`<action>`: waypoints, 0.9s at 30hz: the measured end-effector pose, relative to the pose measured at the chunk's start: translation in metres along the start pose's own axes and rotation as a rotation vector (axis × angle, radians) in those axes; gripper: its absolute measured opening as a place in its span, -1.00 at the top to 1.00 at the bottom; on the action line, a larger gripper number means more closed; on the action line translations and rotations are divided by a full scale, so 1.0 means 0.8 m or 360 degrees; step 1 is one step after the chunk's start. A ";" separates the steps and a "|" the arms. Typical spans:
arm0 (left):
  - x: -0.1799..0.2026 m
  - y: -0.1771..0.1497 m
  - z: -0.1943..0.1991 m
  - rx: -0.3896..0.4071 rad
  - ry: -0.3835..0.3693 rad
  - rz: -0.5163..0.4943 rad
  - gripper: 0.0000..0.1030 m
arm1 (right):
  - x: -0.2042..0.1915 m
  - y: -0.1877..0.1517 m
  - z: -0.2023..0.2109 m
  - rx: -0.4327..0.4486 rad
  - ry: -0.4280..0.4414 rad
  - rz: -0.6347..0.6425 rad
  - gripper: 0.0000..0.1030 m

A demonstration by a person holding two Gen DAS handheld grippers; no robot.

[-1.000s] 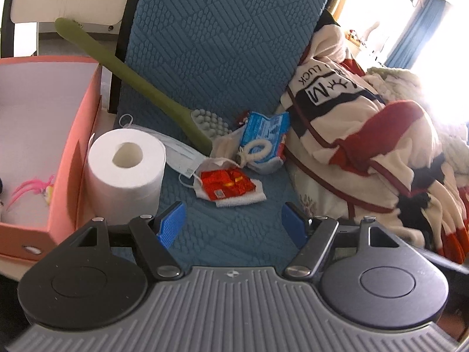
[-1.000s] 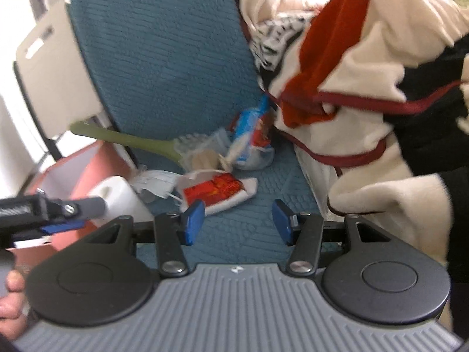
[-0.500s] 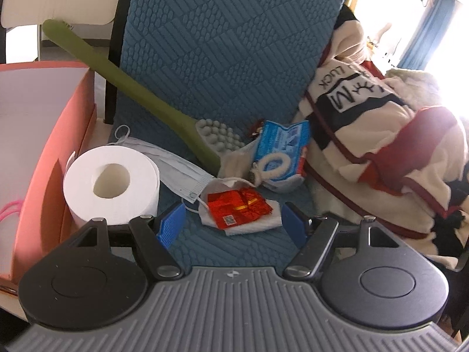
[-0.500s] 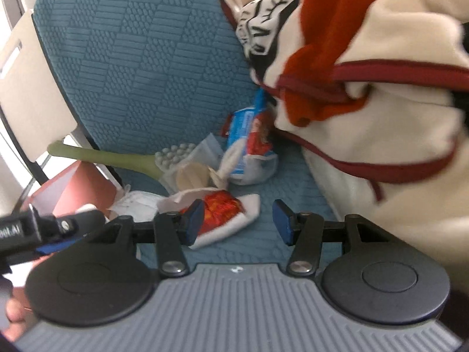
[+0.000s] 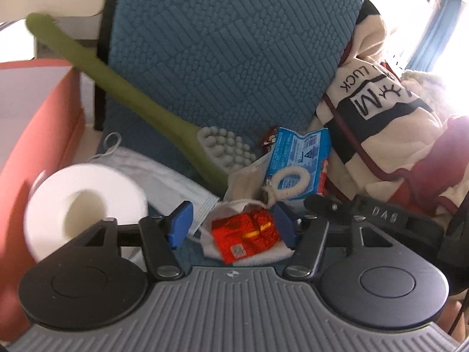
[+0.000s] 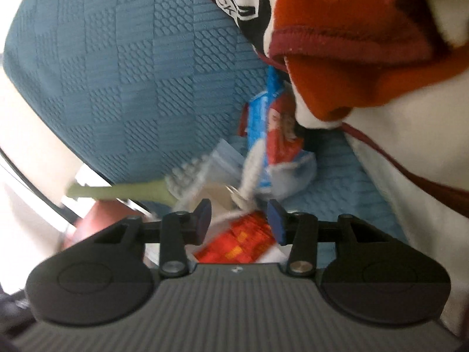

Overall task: Organize soft objects
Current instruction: 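Lower the right tool onto the white plush ring and close it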

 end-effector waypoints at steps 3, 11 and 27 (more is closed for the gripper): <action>0.008 0.009 -0.020 0.0008 0.0002 -0.0044 -0.16 | 0.005 0.005 -0.016 0.0015 0.0021 -0.0073 0.27; 0.013 0.033 -0.076 0.0012 0.0040 -0.0044 -0.15 | 0.023 0.011 -0.056 -0.0052 0.0020 -0.0220 0.45; 0.014 0.025 -0.144 -0.0083 0.0112 -0.0154 0.29 | 0.020 0.015 -0.077 -0.0048 -0.0061 -0.0180 0.67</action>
Point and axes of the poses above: each gripper's, at about its wrist camera, not at the fingertips, and z roughly against the way its jaws point, x to its right, y to its top, the point moved 9 cm from there along -z, roughly the way its jaws point, and after that the axes turned 5 degrees about -x, right-handed, at the moved point
